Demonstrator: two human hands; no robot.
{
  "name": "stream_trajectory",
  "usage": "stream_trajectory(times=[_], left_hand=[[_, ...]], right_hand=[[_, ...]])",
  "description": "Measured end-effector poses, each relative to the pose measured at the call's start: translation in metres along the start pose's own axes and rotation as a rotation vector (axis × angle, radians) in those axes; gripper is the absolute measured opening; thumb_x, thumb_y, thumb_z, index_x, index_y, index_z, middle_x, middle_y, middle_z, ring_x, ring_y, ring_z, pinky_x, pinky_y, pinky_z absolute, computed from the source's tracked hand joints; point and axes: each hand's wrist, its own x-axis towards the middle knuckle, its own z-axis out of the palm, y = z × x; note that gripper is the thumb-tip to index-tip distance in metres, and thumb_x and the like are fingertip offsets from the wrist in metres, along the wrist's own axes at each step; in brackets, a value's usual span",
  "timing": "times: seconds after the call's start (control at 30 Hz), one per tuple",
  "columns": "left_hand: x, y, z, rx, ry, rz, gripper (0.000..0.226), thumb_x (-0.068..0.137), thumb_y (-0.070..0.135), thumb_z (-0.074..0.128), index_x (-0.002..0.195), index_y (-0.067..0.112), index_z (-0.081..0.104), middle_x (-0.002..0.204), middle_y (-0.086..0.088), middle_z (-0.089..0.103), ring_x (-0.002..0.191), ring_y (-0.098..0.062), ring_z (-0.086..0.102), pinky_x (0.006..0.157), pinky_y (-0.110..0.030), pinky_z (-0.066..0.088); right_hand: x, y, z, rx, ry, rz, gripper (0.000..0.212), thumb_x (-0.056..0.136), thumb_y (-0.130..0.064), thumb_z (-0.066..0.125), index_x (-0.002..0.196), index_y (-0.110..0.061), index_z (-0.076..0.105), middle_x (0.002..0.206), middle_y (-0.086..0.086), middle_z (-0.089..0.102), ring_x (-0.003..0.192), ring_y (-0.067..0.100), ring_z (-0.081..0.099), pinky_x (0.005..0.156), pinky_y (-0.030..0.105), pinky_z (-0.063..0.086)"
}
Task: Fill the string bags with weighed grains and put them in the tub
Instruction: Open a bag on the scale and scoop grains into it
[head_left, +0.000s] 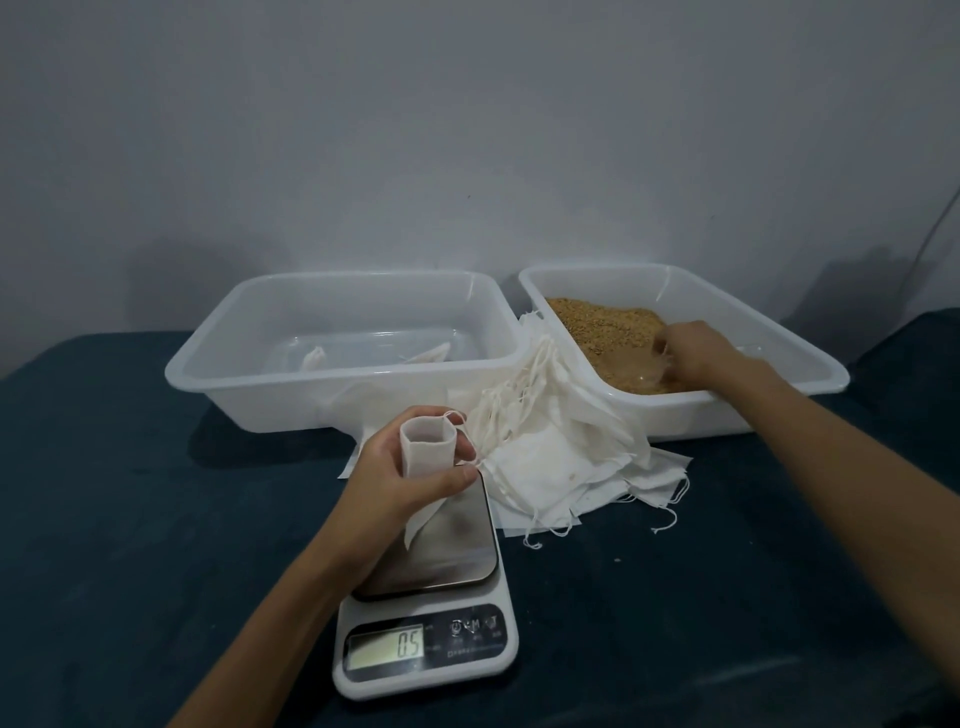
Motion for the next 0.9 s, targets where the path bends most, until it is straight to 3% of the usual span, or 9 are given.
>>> stream_trajectory(times=[0.2, 0.33, 0.43, 0.6, 0.7, 0.8, 0.9], left_hand=[[0.0, 0.0, 0.0, 0.004, 0.006, -0.009, 0.04, 0.079, 0.01, 0.083, 0.114, 0.022, 0.069, 0.099, -0.009, 0.073, 0.095, -0.022, 0.07, 0.082, -0.028, 0.058], [0.0, 0.0, 0.001, 0.002, -0.003, -0.009, 0.041, 0.077, 0.015, 0.085, 0.114, 0.022, 0.069, 0.099, -0.009, 0.073, 0.096, -0.023, 0.07, 0.083, -0.029, 0.059], [-0.001, 0.0, 0.0, -0.003, -0.001, -0.008, 0.043, 0.073, 0.023, 0.087, 0.112, 0.021, 0.069, 0.1, -0.008, 0.072, 0.099, -0.025, 0.07, 0.086, -0.032, 0.059], [0.0, -0.001, -0.001, -0.005, -0.013, -0.009, 0.04, 0.072, 0.024, 0.087, 0.108, 0.021, 0.071, 0.103, -0.007, 0.072, 0.101, -0.025, 0.07, 0.087, -0.033, 0.059], [0.0, -0.002, 0.0, -0.008, -0.017, -0.009, 0.041, 0.072, 0.024, 0.088, 0.109, 0.021, 0.07, 0.1, -0.007, 0.072, 0.097, -0.024, 0.07, 0.085, -0.032, 0.059], [-0.001, -0.002, 0.001, -0.01, -0.02, -0.008, 0.041, 0.073, 0.02, 0.086, 0.111, 0.021, 0.07, 0.099, -0.008, 0.072, 0.095, -0.023, 0.07, 0.083, -0.031, 0.058], [-0.002, -0.002, 0.003, -0.007, -0.026, -0.014, 0.038, 0.077, 0.013, 0.084, 0.111, 0.022, 0.07, 0.099, -0.008, 0.073, 0.093, -0.021, 0.07, 0.081, -0.029, 0.058]], right_hand=[[-0.004, 0.012, -0.003, 0.192, -0.008, 0.05, 0.029, 0.081, -0.012, 0.083, 0.106, -0.001, 0.074, 0.109, 0.013, 0.071, 0.103, 0.03, 0.064, 0.092, 0.042, 0.052], [-0.007, 0.024, -0.01, 0.236, 0.045, 0.067, 0.028, 0.08, -0.014, 0.085, 0.101, 0.0, 0.075, 0.104, 0.013, 0.072, 0.098, 0.028, 0.064, 0.085, 0.038, 0.05], [-0.011, 0.034, -0.013, 0.269, 0.057, 0.038, 0.015, 0.083, -0.011, 0.082, 0.092, -0.001, 0.076, 0.1, 0.01, 0.074, 0.089, 0.019, 0.063, 0.083, 0.033, 0.046], [-0.02, 0.039, -0.022, 0.287, 0.085, -0.017, 0.014, 0.091, -0.006, 0.072, 0.103, -0.002, 0.07, 0.105, 0.012, 0.071, 0.093, 0.023, 0.061, 0.084, 0.033, 0.044], [-0.031, 0.031, -0.035, 0.333, 0.077, -0.098, 0.012, 0.093, -0.007, 0.069, 0.105, -0.008, 0.067, 0.103, 0.006, 0.068, 0.102, 0.025, 0.064, 0.087, 0.034, 0.046], [-0.05, 0.009, -0.054, 0.329, 0.116, -0.24, 0.011, 0.094, -0.01, 0.069, 0.105, -0.007, 0.069, 0.099, 0.002, 0.069, 0.096, 0.021, 0.064, 0.08, 0.03, 0.046], [-0.079, -0.021, -0.075, 0.42, 0.114, -0.404, 0.013, 0.095, -0.012, 0.068, 0.107, -0.011, 0.071, 0.104, 0.001, 0.072, 0.093, 0.007, 0.065, 0.081, 0.019, 0.051]])
